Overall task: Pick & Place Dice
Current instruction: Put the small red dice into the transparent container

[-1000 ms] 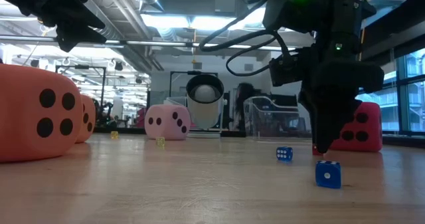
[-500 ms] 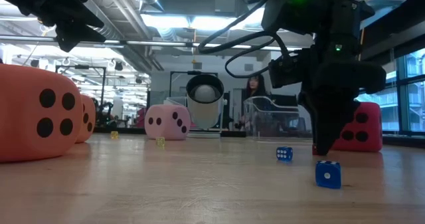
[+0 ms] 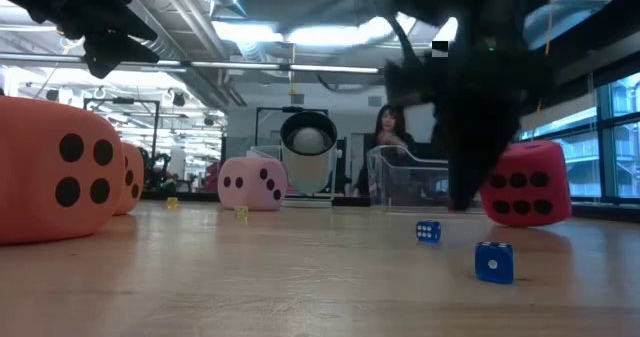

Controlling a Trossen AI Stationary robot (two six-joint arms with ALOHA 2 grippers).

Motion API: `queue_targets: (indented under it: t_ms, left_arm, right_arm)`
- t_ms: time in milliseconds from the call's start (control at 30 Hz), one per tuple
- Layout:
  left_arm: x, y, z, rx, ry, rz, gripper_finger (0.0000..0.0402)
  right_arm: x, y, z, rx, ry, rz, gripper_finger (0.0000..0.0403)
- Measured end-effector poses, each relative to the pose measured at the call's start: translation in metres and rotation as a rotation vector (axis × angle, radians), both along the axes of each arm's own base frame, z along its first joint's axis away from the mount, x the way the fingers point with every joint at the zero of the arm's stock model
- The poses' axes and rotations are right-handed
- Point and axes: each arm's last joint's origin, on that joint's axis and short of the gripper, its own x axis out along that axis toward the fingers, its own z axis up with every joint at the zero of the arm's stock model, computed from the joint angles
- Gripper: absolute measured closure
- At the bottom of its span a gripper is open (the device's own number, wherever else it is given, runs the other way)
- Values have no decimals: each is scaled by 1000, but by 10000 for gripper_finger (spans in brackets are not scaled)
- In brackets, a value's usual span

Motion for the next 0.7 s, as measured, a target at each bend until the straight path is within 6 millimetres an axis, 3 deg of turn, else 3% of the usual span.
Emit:
queue_targets:
  t_ms: [367, 700]
  left_arm:
    - [2, 0, 7, 5, -79, 1, 226]
    - [4, 0, 10, -22, -119, -17, 227]
  right_arm:
    - [21, -9, 37, -36, -81, -64, 356]
    - [10, -69, 74, -117, -124, -239, 356]
